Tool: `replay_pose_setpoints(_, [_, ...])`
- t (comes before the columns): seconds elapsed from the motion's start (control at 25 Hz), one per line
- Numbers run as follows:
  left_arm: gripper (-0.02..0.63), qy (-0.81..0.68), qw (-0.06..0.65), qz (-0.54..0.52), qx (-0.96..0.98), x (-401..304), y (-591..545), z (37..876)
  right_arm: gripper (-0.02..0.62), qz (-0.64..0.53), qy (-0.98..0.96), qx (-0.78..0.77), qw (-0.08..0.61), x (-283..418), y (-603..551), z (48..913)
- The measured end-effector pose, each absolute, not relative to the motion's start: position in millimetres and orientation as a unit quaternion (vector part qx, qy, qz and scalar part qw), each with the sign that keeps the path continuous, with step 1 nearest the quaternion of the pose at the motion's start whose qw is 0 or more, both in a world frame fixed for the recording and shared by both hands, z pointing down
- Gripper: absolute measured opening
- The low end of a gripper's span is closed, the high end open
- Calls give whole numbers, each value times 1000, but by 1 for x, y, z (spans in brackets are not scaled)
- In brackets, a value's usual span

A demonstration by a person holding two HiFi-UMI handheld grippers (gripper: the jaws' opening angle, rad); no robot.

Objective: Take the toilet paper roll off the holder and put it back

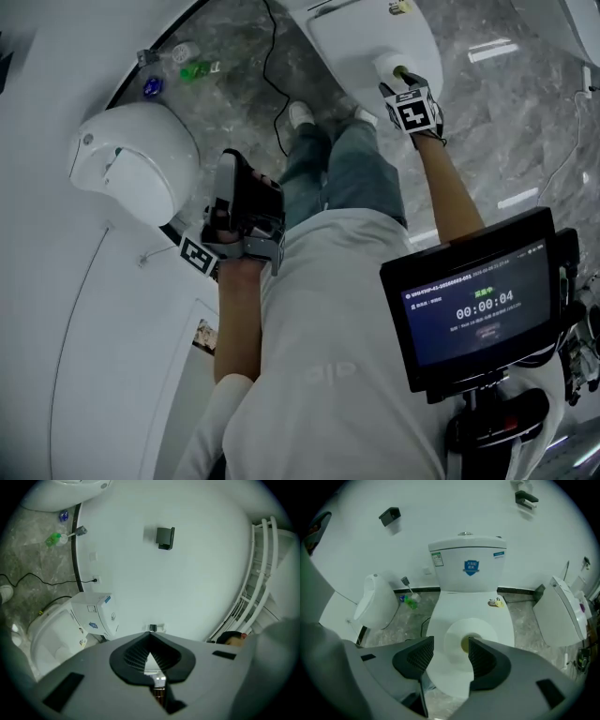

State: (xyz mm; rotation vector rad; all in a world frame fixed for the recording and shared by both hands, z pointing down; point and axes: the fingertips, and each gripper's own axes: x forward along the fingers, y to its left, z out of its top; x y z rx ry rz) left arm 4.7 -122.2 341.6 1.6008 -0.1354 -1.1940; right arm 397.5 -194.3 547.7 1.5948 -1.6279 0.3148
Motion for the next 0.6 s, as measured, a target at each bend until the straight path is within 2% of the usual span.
replay_pose_setpoints(0.52, [5, -69, 543, -511, 663, 6, -100, 348, 212, 127, -587, 606, 521, 410, -201, 580])
replay_pose_setpoints(0.6, [5, -71, 542, -516, 660, 3, -100, 350, 181, 129, -577, 601, 537, 411, -201, 582])
